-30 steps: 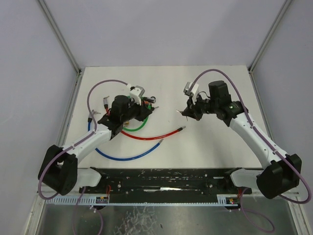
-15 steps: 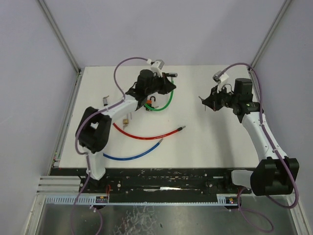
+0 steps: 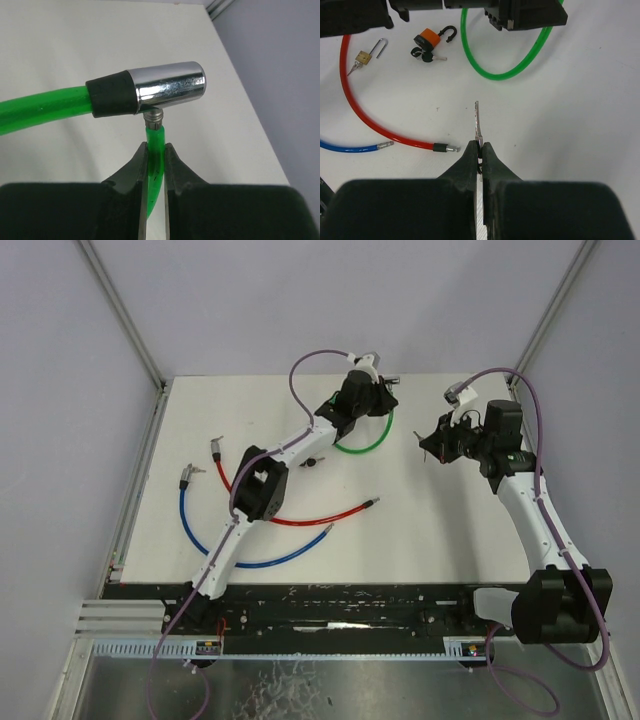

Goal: Lock with the key
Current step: Place the lock at the center of the board.

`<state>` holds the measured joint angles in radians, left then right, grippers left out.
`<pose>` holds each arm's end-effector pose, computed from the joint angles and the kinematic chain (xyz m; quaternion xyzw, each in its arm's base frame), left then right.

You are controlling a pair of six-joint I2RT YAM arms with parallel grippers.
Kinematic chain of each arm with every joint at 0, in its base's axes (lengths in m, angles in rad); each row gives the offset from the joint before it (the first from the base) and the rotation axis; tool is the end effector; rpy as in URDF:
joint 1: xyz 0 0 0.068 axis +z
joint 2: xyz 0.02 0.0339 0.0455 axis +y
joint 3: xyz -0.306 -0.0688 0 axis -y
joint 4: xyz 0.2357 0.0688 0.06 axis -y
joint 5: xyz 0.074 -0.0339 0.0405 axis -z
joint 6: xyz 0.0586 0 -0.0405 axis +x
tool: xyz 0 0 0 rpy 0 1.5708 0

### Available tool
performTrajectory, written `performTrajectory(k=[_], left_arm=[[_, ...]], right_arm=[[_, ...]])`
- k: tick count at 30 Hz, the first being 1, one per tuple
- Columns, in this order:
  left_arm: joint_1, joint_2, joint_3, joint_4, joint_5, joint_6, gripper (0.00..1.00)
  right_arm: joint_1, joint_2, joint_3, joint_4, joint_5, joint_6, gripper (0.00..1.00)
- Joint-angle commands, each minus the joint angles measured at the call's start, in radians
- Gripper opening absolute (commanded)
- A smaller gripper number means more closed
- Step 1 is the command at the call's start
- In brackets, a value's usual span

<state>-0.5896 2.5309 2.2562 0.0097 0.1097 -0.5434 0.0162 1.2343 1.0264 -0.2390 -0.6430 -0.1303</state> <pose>0.5296 -0.3620 0.2481 0.0516 0.7922 -0.3623 0.4884 0.2704 0.0395 0.3601 -0.2267 0.7884 0.2381 0.5200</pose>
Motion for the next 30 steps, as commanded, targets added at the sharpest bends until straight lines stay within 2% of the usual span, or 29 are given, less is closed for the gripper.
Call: performTrajectory(k=[1, 4, 12, 17, 21, 27, 30], left_arm=[[0.003, 0.057, 0.065, 0.108, -0.110, 0.023, 0.09], [0.002, 0.086, 0.072, 0.169, -0.162, 0.045, 0.22], [0.006, 0.159, 0.165, 0.250, -0.191, 0.046, 0.33], [0.012, 0.083, 0.095, 0.295, -0.196, 0.072, 0.40], [0.014, -0.130, -0.173, 0.436, -0.157, 0.116, 0.48], [0.016, -0.544, -0.814, 0.798, -0.041, 0.255, 0.55], [0.018, -0.747, -1.073, 0.865, -0.013, 0.293, 0.59]], right_arm=[[-0.007, -0.001, 0.000, 0.047, 0.003, 0.012, 0.00], [-0.007, 0.008, 0.001, 0.048, -0.008, 0.013, 0.00], [-0.007, 0.032, 0.003, 0.045, -0.009, 0.015, 0.00], [-0.009, 0.045, 0.004, 0.041, -0.006, 0.014, 0.00], [-0.018, 0.063, 0.005, 0.041, -0.019, 0.016, 0.00], [-0.054, 0.098, 0.005, 0.045, -0.044, 0.023, 0.00], [-0.065, 0.117, 0.004, 0.056, -0.051, 0.025, 0.00]])
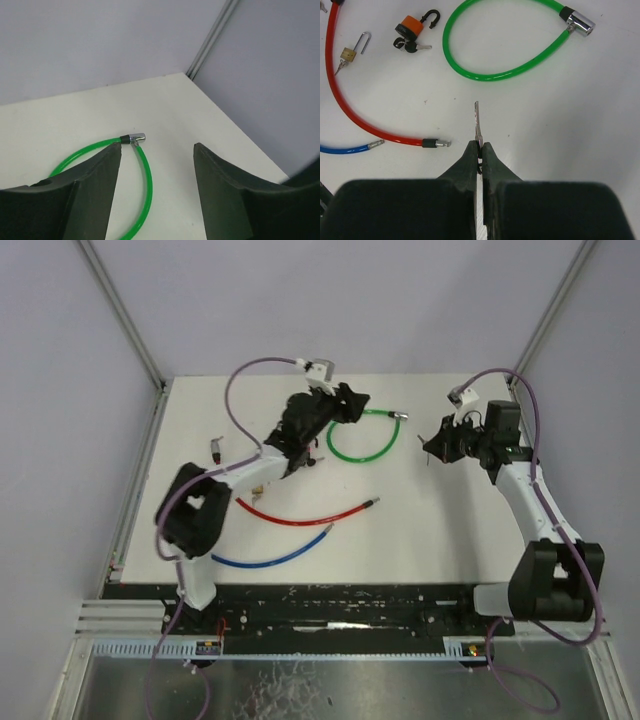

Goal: Lock with the key
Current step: Place the lock at the center of the board, then place the key at the center of the board.

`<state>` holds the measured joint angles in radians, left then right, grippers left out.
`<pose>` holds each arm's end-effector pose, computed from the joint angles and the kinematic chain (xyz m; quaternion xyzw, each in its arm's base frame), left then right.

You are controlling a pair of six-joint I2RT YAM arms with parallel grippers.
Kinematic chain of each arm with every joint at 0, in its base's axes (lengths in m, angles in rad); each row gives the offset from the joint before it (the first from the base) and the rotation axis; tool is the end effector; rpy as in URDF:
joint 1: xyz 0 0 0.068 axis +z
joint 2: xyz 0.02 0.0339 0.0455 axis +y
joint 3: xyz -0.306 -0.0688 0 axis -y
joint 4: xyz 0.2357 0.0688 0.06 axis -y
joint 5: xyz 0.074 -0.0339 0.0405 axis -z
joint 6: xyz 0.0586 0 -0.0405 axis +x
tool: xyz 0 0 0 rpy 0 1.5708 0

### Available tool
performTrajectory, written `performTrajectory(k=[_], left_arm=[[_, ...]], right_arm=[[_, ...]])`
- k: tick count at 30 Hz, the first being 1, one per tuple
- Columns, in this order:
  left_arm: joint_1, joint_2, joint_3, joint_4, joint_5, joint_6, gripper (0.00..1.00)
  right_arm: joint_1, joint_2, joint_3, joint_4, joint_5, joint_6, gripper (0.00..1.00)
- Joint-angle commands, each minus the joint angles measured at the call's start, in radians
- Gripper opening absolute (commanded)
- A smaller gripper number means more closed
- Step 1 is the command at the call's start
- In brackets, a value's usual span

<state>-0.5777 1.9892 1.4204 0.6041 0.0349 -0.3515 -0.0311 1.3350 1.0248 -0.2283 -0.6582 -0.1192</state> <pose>0.4242 -0.2790 0.3214 0.0908 0.6886 -0.3332 0.6377 0.2956 0.0267 0.3345 -0.1956 0.8152 0.2452 0.4868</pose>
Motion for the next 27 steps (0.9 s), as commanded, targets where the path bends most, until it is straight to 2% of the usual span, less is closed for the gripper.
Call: performTrajectory(k=[1, 7, 11, 14, 20, 27], left_arm=[[0.005, -0.273, -0.324, 0.282, 0.070, 0.109, 0.61], [0.026, -0.650, -0.720, 0.245, 0.074, 0.130, 0.74], [0.055, -0.837, -0.880, 0.156, 0.035, 0.115, 0.83], [0.069, -0.930, -0.976, 0.118, -0.013, 0.093, 0.90], [0.079, -1.008, -1.064, 0.077, -0.094, 0.113, 0.90], [0.081, -0.939, -1.029, 0.071, -0.076, 0.112, 0.90]], right_arm=[[-0.018, 0.025, 0.004, 0.052, -0.039, 0.015, 0.00], [-0.019, 0.138, 0.053, 0.087, -0.041, 0.051, 0.01], [-0.019, 0.274, 0.105, 0.171, -0.053, 0.097, 0.04], [-0.019, 0.432, 0.219, 0.170, -0.021, 0.111, 0.06], [-0.018, 0.667, 0.458, 0.149, -0.013, 0.177, 0.07], [-0.018, 0.834, 0.602, 0.084, 0.044, 0.175, 0.14]])
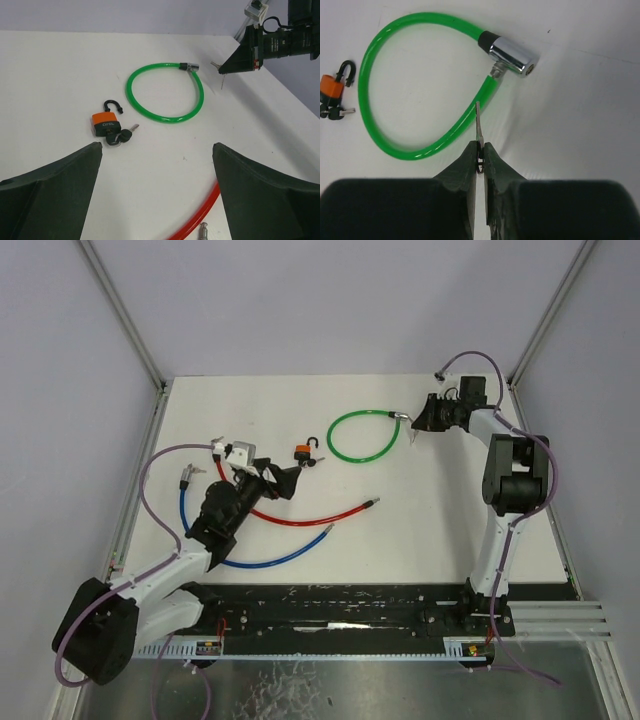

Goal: Lock with the key
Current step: Place the key at the center of the board.

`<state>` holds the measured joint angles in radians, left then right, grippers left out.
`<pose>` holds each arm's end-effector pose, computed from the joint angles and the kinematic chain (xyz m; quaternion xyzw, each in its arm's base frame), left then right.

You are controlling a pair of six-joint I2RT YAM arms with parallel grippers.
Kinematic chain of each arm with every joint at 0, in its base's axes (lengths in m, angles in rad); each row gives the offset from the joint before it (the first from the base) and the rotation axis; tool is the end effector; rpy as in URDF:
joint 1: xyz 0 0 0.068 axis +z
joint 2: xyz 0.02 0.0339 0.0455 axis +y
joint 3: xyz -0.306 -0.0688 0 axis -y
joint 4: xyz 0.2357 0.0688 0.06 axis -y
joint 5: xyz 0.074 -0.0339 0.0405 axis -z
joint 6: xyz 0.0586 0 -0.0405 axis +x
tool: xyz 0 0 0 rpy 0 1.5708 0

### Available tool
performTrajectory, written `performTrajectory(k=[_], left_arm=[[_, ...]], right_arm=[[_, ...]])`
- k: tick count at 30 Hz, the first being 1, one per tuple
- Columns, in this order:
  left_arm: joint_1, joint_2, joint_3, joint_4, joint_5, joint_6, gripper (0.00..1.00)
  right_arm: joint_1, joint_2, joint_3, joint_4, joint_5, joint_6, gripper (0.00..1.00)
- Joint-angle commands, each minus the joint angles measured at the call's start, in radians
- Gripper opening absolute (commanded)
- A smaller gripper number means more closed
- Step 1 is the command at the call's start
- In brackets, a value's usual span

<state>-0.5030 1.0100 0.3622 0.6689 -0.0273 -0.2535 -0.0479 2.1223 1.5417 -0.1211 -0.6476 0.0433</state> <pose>0.1882 -0.1017 0.2810 0.0774 0.6953 -0.2550 0.6675 0.5037 0.0112 0.2171 -0.0946 0.8651 0.2877 0.3998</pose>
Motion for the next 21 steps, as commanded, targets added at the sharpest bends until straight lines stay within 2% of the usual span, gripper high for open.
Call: performTrajectory(k=[1, 6, 10, 15, 21], left_arm=[[0.006, 0.052, 0.036, 0.005, -0.010, 0.010, 0.90], [0.006, 0.095, 0.053, 0.005, -0.006, 0.005, 0.90], [0.006, 0.097, 0.064, -0.025, -0.022, 0.013, 0.90], [0.007, 0.079, 0.062, -0.042, -0.004, -0.003, 0.90], [0.012, 0.086, 0.081, -0.074, 0.052, -0.070, 0.90]], right_arm=[[-0.001, 0.059, 0.099, -0.032, 0.038, 0.011, 0.17], [-0.002, 0.111, 0.190, -0.093, 0.049, -0.006, 0.37], [-0.002, 0.083, 0.213, -0.130, 0.081, -0.044, 0.52], [-0.003, -0.094, 0.132, -0.140, 0.077, -0.127, 0.54], [-0.002, -0.402, -0.019, -0.218, -0.056, -0.235, 0.53]])
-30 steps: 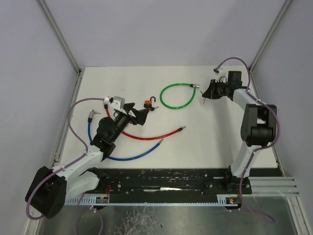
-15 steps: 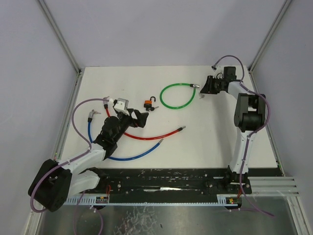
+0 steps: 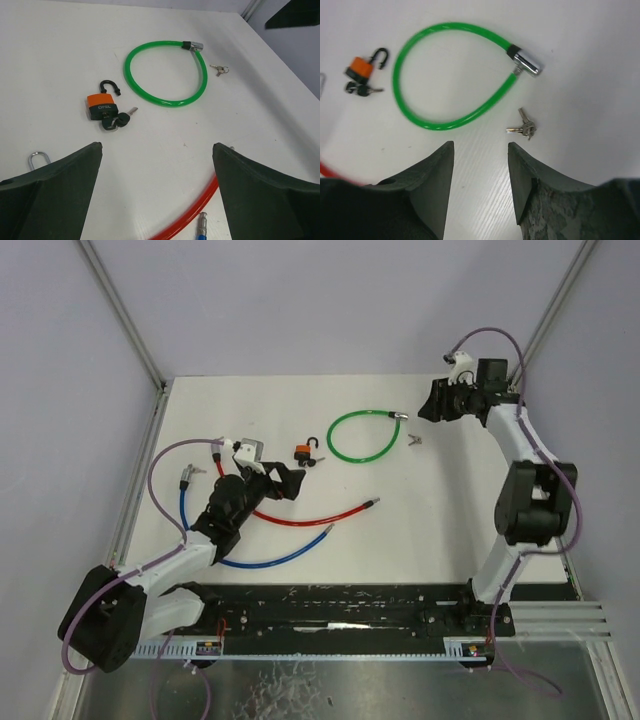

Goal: Lock with the key
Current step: Place the key at the center of the board.

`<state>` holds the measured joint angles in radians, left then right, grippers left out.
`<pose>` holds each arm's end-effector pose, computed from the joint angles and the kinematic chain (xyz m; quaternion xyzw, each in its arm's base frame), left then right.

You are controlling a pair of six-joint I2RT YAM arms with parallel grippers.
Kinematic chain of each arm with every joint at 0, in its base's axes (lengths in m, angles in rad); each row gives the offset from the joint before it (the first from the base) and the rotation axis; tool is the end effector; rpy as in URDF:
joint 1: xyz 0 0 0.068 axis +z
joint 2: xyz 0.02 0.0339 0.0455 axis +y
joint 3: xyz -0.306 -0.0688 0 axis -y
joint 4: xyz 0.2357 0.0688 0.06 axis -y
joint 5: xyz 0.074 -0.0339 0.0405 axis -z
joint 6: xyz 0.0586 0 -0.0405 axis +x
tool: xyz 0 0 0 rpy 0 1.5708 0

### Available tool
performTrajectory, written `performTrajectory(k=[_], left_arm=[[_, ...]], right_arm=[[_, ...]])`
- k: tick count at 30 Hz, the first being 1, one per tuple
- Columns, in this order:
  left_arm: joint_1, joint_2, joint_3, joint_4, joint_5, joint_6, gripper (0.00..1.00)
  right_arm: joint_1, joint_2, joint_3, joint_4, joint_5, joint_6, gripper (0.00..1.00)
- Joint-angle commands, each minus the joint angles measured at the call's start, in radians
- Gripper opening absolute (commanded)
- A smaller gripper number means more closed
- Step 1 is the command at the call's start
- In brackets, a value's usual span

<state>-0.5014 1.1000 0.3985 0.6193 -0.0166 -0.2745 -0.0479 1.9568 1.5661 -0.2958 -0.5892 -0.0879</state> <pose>0.2040 -0.1107 0.2690 0.0777 0.7314 -0.2506 0.6294 0.4719 0.0100 0.2849 -0.1415 0.8622 0.2340 0.4263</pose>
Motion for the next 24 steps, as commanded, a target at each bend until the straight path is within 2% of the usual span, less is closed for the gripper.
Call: performTrajectory(k=[1, 6, 10, 14, 16, 24], left_arm=[[0.011, -0.001, 0.049, -0.032, 0.053, -0.061, 0.90], [0.010, 0.022, 0.080, -0.087, 0.079, -0.108, 0.90], [0.011, 0.067, 0.138, -0.196, 0.026, -0.134, 0.90], [0.011, 0.174, 0.252, -0.343, -0.036, -0.175, 0.89], [0.008, 0.220, 0.299, -0.405, -0.041, -0.182, 0.89], [0.004, 0.385, 0.429, -0.493, -0.146, -0.009, 0.89]], right_arm=[[-0.001, -0.274, -0.062, -0.060, -0.152, -0.114, 0.52], [-0.001, -0.420, -0.117, -0.147, -0.283, -0.100, 0.52], [-0.001, -0.490, -0.184, -0.163, -0.402, -0.082, 0.52], [-0.001, -0.549, -0.317, -0.086, -0.486, -0.055, 0.65], [-0.001, -0.562, -0.353, -0.044, -0.520, -0.043, 0.65], [0.008, -0.610, -0.367, -0.059, -0.529, -0.087, 0.65]])
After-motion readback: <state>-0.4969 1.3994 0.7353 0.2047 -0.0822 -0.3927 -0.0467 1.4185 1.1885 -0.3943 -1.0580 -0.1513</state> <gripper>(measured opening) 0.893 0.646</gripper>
